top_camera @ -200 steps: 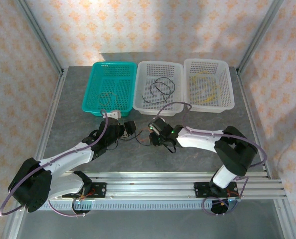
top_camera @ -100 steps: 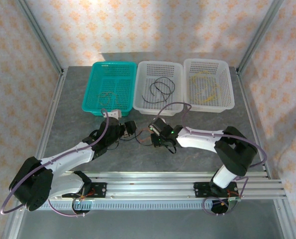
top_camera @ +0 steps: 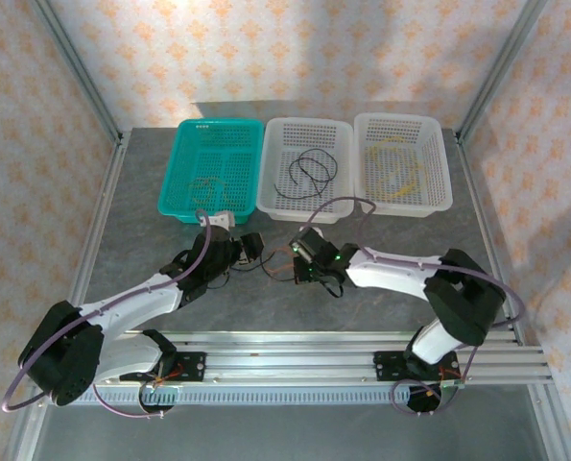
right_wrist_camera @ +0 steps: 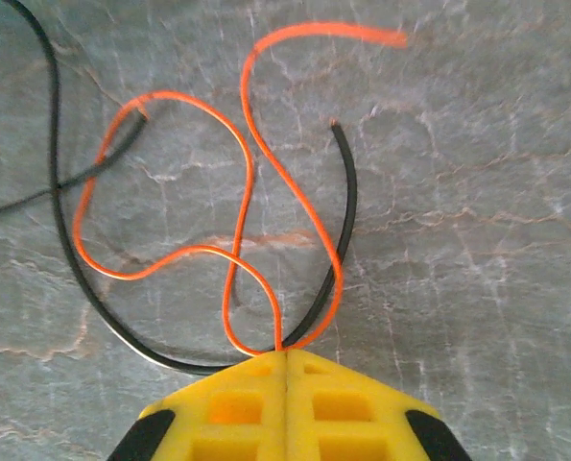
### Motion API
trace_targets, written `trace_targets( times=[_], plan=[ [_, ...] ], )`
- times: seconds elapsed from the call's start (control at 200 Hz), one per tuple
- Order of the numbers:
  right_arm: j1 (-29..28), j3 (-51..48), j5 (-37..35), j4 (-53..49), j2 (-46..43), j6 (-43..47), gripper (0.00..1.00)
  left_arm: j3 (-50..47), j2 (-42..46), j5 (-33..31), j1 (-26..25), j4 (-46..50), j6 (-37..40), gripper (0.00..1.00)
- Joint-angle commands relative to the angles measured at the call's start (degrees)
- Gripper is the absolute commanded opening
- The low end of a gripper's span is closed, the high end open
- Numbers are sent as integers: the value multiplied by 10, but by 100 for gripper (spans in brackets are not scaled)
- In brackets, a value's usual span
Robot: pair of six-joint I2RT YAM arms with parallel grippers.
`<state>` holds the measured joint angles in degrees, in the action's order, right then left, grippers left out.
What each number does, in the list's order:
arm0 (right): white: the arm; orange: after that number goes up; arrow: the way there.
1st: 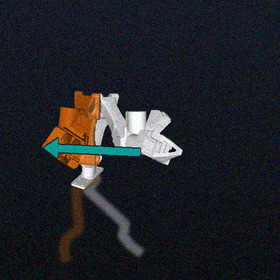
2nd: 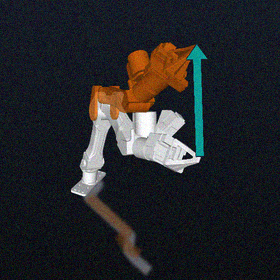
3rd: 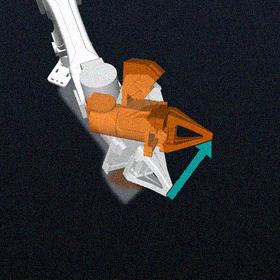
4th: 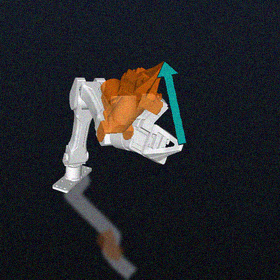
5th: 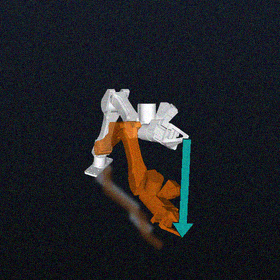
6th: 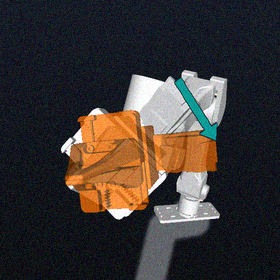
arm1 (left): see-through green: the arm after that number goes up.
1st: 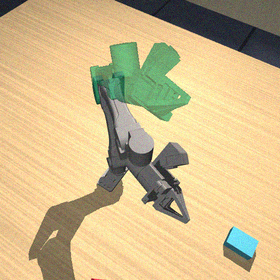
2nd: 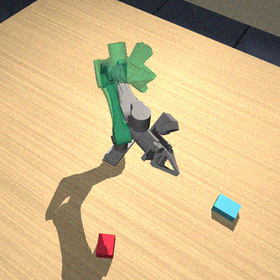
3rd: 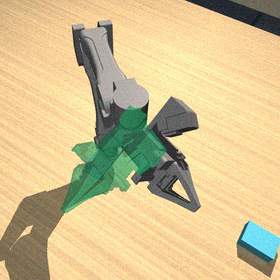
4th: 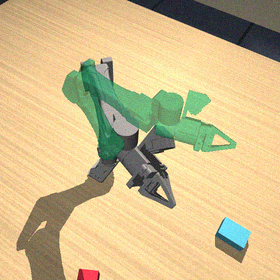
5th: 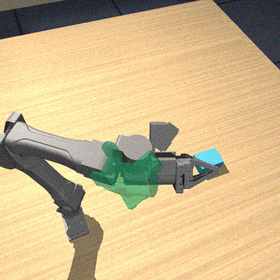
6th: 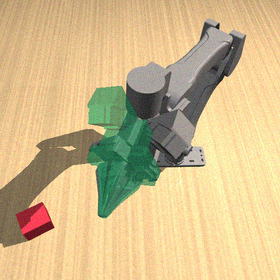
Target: Untangle the cables
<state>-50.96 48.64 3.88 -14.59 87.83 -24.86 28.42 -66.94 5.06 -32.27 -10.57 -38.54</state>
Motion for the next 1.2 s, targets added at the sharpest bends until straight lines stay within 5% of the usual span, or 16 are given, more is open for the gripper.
trace_targets(
  times=[0.0,0.456,0.811,1.196],
  plan=[
    [-3,-7,-40,6,-49,-9,0,20,-10,-2,-4,-21,14,69],
    [11,56,-123,-63,-174,60,0,42,3,88,-5,-74,67,69],
    [105,141,-12,-135,-199,143,0,125,15,175,-4,-54,162,76],
    [199,250,98,-202,-196,154,0,293,-52,244,-5,111,321,81]
  ],
)
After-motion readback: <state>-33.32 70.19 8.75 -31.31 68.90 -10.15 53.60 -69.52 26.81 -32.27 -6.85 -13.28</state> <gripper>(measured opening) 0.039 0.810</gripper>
